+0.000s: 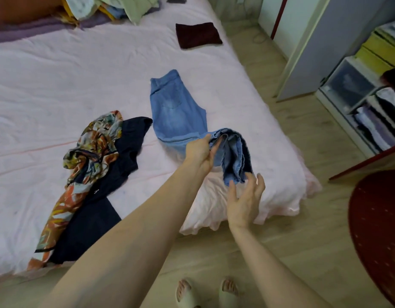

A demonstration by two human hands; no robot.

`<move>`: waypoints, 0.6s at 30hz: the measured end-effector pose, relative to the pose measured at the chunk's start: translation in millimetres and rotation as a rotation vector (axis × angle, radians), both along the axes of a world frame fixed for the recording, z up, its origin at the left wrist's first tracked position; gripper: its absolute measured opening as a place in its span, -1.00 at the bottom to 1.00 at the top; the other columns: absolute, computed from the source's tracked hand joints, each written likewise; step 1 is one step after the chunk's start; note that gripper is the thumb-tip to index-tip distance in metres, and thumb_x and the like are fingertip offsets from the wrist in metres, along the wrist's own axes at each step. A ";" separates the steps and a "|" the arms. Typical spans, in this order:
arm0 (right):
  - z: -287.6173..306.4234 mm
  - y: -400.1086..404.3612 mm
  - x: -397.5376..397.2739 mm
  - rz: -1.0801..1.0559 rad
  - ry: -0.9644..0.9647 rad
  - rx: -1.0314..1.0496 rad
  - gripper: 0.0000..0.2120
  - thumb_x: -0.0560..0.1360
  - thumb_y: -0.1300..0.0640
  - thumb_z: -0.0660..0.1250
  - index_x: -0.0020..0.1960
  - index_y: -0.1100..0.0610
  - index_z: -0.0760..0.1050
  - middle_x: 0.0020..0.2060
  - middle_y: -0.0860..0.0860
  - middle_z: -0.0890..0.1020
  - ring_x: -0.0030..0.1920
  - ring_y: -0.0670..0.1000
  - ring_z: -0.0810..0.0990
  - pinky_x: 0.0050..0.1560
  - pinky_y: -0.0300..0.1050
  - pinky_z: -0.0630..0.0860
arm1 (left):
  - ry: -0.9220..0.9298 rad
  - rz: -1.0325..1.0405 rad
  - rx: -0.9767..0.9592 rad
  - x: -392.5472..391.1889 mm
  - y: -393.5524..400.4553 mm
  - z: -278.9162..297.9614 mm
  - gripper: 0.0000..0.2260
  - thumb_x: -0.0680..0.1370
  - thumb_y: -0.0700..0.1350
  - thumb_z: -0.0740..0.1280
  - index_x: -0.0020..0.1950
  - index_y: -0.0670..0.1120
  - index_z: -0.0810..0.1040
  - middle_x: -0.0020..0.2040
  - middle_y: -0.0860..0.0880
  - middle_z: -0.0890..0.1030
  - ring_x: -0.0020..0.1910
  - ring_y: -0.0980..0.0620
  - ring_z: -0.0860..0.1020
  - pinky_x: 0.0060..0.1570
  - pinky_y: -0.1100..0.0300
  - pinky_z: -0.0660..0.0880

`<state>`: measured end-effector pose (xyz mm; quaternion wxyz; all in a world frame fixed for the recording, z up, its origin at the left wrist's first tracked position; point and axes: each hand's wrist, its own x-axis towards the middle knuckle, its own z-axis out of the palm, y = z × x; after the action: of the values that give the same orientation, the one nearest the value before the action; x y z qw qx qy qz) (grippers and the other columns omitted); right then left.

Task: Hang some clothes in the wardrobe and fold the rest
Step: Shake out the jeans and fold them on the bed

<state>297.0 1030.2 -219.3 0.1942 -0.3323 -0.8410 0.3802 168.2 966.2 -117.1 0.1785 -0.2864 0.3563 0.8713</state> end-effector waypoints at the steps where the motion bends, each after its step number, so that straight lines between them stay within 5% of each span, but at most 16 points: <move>1: 3.0 2.7 -4.9 -0.036 -0.033 0.007 -0.56 0.50 0.03 0.37 0.33 0.09 0.40 0.44 0.10 0.25 0.28 0.17 0.43 0.00 0.06 0.51 | 0.006 -0.005 -0.002 -2.3 -0.3 4.3 -0.88 0.57 -0.43 0.21 0.09 -0.35 0.46 -0.13 -0.22 0.54 -0.16 -0.05 0.56 -0.36 0.22 0.61; 5: 5.7 11.2 -21.4 -0.063 -0.122 -0.035 -0.59 0.50 0.00 0.37 0.30 0.09 0.44 0.43 0.06 0.28 0.28 0.14 0.41 -0.03 -0.05 0.43 | 0.027 -0.036 -0.001 -9.3 -5.3 18.7 -0.87 0.57 -0.43 0.19 -0.11 -0.30 0.48 -0.16 -0.20 0.55 -0.17 -0.04 0.56 -0.32 0.21 0.62; 11: 20.0 19.7 -33.1 -0.050 -0.136 -0.066 -0.72 0.45 0.35 0.33 0.16 0.30 0.49 0.15 0.16 0.50 0.05 0.20 0.56 0.02 -0.11 0.42 | 0.027 -0.053 -0.228 -12.4 -25.2 30.3 -0.87 0.57 -0.41 0.18 -0.09 -0.24 0.45 -0.20 -0.12 0.50 -0.26 0.05 0.52 -0.36 0.34 0.56; 15: 42.7 46.4 -26.8 0.100 -0.251 0.132 -0.85 0.44 0.37 0.30 0.01 0.31 0.54 -0.02 0.19 0.53 -0.08 0.22 0.56 -0.08 -0.04 0.45 | -0.068 -0.028 -0.459 -17.4 -53.4 22.8 -0.76 0.60 -0.33 0.14 -0.24 -0.11 0.32 -0.20 -0.07 0.47 -0.31 0.07 0.50 -0.36 0.29 0.56; 18: 64.1 64.0 -19.4 0.296 -0.275 0.332 -0.95 0.43 0.36 0.32 -0.10 0.32 0.52 -0.11 0.21 0.51 -0.22 0.25 0.54 -0.23 0.02 0.45 | -0.093 -0.097 -0.579 -11.0 -74.8 29.9 -0.92 0.61 -0.28 0.14 -0.04 -0.14 0.39 -0.03 -0.11 0.48 -0.32 0.07 0.49 -0.49 0.30 0.54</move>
<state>277.6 1094.2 -155.2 0.0720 -0.2176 -0.9499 0.2126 157.2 891.4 -87.2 0.1470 -0.3476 0.5947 0.7098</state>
